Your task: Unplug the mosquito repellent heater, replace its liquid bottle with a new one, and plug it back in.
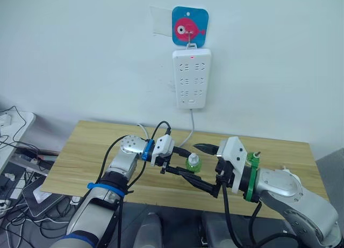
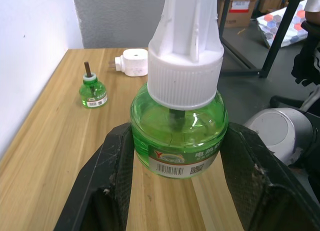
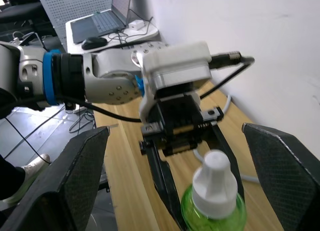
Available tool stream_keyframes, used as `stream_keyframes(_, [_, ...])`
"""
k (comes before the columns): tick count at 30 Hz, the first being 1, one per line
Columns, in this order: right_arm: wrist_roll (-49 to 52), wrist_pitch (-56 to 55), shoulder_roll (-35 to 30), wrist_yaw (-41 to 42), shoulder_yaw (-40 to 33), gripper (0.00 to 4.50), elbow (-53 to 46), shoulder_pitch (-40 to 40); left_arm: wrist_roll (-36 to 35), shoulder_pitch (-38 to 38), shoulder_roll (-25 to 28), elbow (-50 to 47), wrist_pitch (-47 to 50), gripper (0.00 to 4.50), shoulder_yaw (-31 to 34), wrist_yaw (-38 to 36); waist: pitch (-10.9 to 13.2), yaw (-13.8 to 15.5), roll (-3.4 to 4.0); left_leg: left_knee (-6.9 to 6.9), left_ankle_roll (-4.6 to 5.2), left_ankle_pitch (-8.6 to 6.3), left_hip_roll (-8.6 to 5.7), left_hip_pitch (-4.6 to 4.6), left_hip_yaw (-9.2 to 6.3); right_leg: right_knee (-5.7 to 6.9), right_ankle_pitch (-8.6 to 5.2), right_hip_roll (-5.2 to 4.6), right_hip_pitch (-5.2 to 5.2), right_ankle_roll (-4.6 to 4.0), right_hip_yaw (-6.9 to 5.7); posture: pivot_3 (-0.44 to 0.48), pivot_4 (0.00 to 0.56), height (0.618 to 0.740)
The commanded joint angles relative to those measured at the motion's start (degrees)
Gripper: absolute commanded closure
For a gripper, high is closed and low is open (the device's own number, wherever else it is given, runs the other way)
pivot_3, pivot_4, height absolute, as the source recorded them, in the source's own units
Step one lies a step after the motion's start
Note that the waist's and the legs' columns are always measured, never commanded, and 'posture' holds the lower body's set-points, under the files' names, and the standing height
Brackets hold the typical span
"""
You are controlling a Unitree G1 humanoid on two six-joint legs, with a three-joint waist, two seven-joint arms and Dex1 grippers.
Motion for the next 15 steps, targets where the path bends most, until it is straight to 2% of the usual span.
stream_keyframes(1, [0.12,-3.14,-1.0,1.27,-1.88,0.04,-1.27,1.45,-0.29,0.08,0.13,-1.32,-0.5,2.32,0.92,0.04,0.0,-0.14,0.0,0.0,0.0,0.0,0.0,0.01,0.01,0.01,0.0,0.0,0.0,0.0,0.01,-0.001,0.186,0.74])
stream_keyframes(15, [-7.18,-12.79,-1.06,2.57,1.95,0.04,6.96,5.76,-0.26,0.05,-0.1,-1.49,-0.53,2.32,0.83,0.22,0.0,-0.29,0.0,0.0,0.0,0.0,0.02,0.02,0.01,0.02,0.0,0.03,0.0,0.0,0.01,-0.003,0.187,0.74])
